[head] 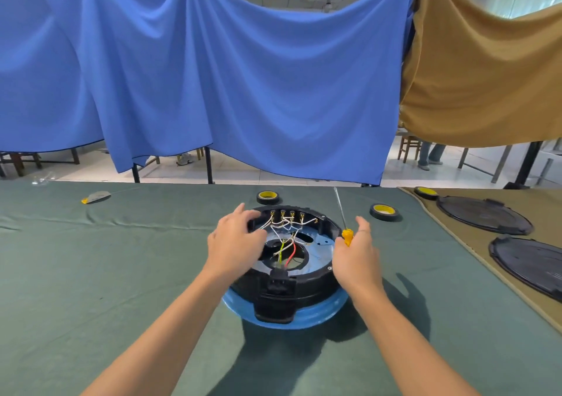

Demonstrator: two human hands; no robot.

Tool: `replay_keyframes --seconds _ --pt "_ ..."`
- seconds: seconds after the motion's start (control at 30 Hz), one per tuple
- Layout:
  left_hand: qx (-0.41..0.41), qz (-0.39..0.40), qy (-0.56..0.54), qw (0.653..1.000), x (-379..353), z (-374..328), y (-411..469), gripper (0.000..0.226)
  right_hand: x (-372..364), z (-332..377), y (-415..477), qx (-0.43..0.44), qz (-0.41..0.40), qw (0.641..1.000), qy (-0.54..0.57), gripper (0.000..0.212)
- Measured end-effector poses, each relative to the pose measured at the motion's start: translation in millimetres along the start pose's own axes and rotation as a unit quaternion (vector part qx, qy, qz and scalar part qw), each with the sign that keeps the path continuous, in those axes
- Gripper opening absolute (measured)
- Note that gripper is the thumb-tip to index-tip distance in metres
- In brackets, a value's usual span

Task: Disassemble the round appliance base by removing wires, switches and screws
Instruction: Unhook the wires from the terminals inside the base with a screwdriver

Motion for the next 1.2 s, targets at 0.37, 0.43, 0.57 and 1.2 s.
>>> replay_keyframes --seconds 0.37,0.43,0.57,1.2 --pt "-0.261 -0.12 0.304 0.909 -18 -83 -70 0.04 2 -8 -38 -0.065 -0.009 0.991 0.114 0.015" --pt "-0.282 -0.143 0.333 0.889 -19 -90 -78 0.042 16 -7 -31 -0.069 -0.01 0.99 0.126 0.014" --pt "-0.337 -0.124 0.335 0.871 -36 -110 -86 0.042 29 2 -23 -0.08 0.032 0.984 0.157 0.034" --pt "-0.378 -0.115 0.286 0.873 -17 -89 -85 0.033 28 21 -25 0.047 0.114 0.992 0.009 0.023"
Point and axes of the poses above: each hand's wrist, its own y-axis towards the middle knuckle, its own x-axis out of the back of the hand, z = x × y, the point moved 10 cm from there along y, towards the middle knuckle, and after that the axes turned 14 degrees about y, right-handed, at the moved point
